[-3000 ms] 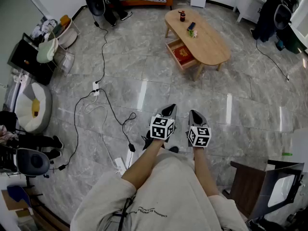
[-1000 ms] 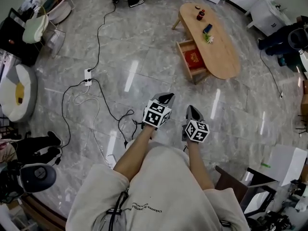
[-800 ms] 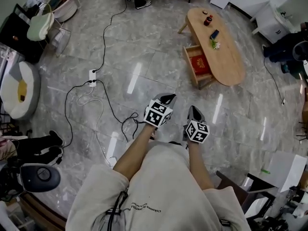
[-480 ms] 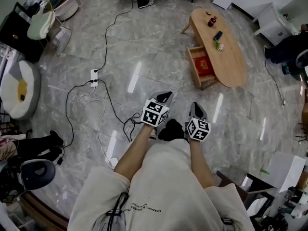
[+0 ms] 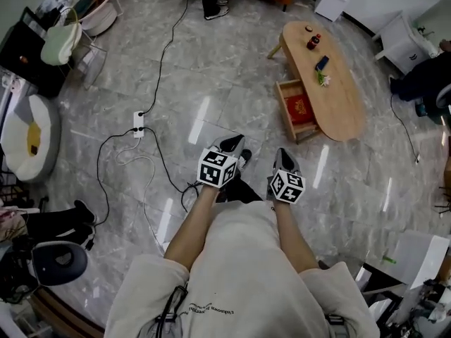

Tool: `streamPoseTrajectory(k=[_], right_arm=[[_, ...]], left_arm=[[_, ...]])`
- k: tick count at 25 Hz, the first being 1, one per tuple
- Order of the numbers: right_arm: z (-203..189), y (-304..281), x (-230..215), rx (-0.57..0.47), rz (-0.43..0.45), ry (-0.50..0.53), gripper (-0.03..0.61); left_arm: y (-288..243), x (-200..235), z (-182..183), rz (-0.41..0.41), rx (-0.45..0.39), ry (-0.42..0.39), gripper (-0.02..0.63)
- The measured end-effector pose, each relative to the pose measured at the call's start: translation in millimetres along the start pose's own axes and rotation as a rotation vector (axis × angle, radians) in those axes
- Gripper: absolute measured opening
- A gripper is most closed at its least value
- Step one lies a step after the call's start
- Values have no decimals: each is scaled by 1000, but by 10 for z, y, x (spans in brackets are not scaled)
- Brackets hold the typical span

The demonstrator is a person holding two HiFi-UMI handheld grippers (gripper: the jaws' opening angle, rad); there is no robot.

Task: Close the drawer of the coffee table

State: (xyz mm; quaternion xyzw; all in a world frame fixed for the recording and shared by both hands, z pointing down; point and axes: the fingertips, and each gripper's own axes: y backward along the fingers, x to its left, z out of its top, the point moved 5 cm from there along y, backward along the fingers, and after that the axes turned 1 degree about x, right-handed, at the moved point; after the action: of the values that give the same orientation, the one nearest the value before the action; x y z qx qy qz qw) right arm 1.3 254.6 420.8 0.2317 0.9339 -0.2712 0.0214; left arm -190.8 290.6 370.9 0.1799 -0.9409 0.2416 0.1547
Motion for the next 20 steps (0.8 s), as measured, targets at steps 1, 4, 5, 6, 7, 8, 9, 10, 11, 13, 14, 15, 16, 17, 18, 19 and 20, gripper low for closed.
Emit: streamPoseTrajectory(k=[1, 4, 5, 6, 7, 8, 9, 10, 11, 13, 14, 15, 16, 17, 18, 19, 20], right_arm=[[78, -91, -28, -7, 1, -7, 15], [257, -328, -104, -23, 1, -29, 15], [303, -396, -135, -22, 2, -37, 15], [355, -465, -176, -19, 2, -48, 15], [415, -539, -222, -17, 0, -62, 15], [478, -613, -265, -18, -1, -76, 15], [536, -687, -299, -19, -2, -87, 15], [588, -759, -324, -20, -3, -95, 15], [639, -834, -346, -21, -2, -100, 15], [758, -983, -384, -25, 0, -111, 15], [822, -1049, -402, -30, 2, -115, 15], [885, -1105, -421, -36, 4, -118, 15], [942, -1155, -440, -41, 5, -120, 15], [995, -1203, -459, -45, 6, -119, 15], [1043, -1252, -479, -47, 5, -119, 15], [1084, -1299, -504, -49, 2, -122, 15], [1117, -1342, -536, -50, -3, -128, 15]], left_arm=[[-66, 43, 61, 6, -2, -8, 11], [-289, 140, 214, 10, 4, -28, 11], [-361, 154, 254, 8, 10, -31, 11], [-432, 160, 293, 6, 18, -36, 11], [-499, 164, 334, 3, 28, -44, 11], [-561, 173, 378, 1, 37, -53, 11], [-618, 190, 426, -1, 44, -61, 11], [-673, 216, 476, 0, 49, -67, 11], [-732, 252, 532, 3, 50, -69, 11], [-861, 329, 661, 13, 46, -69, 11], [-926, 363, 723, 20, 43, -70, 11], [-989, 392, 777, 27, 40, -69, 11], [-1052, 421, 822, 32, 37, -65, 9], [-1117, 454, 865, 36, 34, -56, 11], [-1184, 489, 905, 38, 33, -45, 11], [-1255, 521, 943, 38, 33, -37, 11], [-1329, 545, 979, 35, 38, -34, 11]])
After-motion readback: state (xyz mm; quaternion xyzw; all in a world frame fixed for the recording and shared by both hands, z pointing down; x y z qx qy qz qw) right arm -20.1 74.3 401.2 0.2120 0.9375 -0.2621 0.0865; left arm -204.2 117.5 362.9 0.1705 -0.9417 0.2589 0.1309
